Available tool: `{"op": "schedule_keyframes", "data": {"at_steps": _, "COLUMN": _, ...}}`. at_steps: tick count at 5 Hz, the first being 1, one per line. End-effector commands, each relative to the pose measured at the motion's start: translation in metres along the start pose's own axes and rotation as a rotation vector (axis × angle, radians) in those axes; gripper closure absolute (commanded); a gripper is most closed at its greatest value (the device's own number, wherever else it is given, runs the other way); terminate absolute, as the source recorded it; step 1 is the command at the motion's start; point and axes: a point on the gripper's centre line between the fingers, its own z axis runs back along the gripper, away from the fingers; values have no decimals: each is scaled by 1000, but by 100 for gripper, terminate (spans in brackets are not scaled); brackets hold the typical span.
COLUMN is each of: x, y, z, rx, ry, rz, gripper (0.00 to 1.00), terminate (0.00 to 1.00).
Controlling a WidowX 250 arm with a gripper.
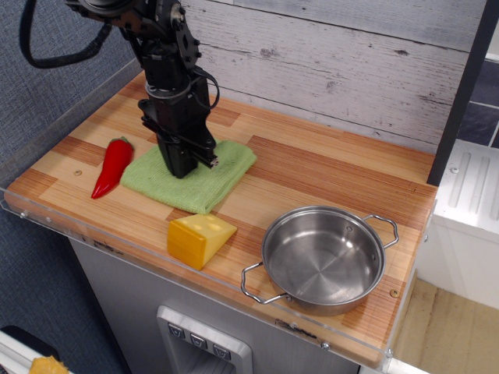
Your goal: Place the green cloth next to the red chili
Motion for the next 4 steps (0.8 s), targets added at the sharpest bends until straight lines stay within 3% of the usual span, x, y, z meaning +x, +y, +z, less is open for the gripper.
{"op": "schedule_keyframes", "data": {"at_steps": 1, "x": 16, "y": 8, "z": 49, "rx": 68, "ry": -115, "rz": 31, "gripper": 0, "terminate": 0}}
{"op": "schedule_keyframes", "data": {"at_steps": 3, "x": 25, "y": 6, "z": 74, "rx": 112, "ry": -132, "rz": 86, "gripper": 0, "terminate": 0}}
{"op": "schedule_keyframes", "data": {"at_steps": 4, "x": 26, "y": 2, "z": 83, "rx": 103, "ry": -130, "rz": 107, "gripper": 0, "terminate": 0}}
